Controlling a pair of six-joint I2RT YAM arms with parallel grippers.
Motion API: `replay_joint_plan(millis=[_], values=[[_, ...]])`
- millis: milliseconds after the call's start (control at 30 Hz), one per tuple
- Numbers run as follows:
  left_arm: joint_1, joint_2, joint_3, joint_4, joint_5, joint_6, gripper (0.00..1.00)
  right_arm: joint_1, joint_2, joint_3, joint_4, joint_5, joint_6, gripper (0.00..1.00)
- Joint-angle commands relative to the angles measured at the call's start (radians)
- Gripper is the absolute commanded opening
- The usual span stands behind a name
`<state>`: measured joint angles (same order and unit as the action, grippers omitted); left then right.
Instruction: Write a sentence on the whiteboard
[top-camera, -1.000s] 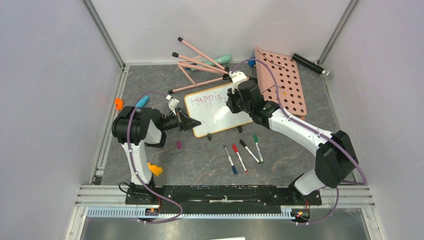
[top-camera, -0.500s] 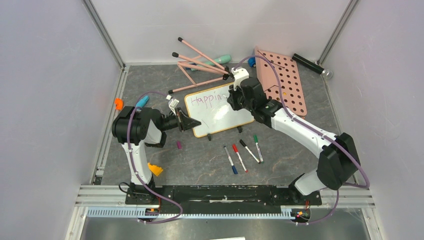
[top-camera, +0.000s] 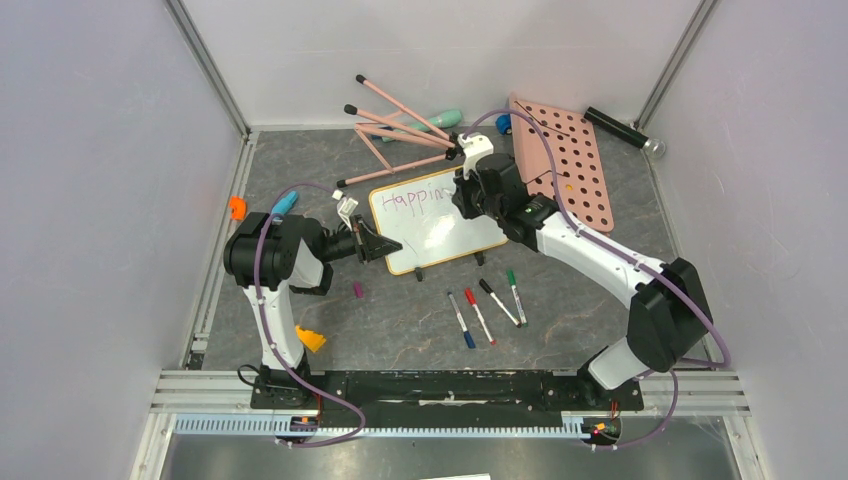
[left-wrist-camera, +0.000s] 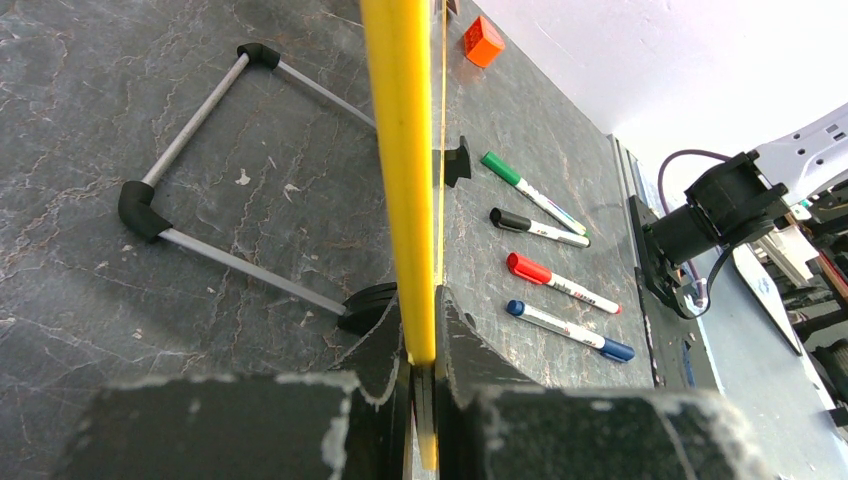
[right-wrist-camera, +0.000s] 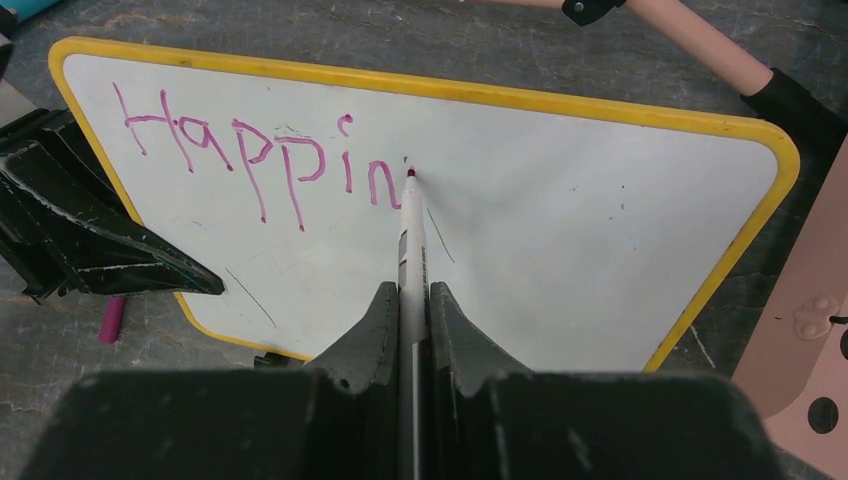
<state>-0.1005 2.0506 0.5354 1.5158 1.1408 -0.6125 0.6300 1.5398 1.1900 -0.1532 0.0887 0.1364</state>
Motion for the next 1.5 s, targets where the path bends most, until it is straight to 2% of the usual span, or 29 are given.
replay_joint_plan(millis=[0, 367, 933, 1467], values=[[-0.003, 0.026, -0.018, 0.041, -0.032, 0.187, 0.08, -0.016, 0.001, 0.036, 0.001, 0.056, -0.012, 0.00], [-0.002, 0.026, -0.019, 0.042, -0.032, 0.188, 0.08, -0.036, -0.016, 0.021, -0.002, 0.068, -0.012, 0.00], [-0.003, 0.026, -0.018, 0.041, -0.032, 0.190, 0.08, -0.038, 0.034, 0.089, 0.008, -0.016, -0.013, 0.00], [-0.003, 0.026, -0.018, 0.041, -0.032, 0.189, 0.07, -0.038, -0.004, -0.002, 0.003, -0.072, -0.023, 0.00]])
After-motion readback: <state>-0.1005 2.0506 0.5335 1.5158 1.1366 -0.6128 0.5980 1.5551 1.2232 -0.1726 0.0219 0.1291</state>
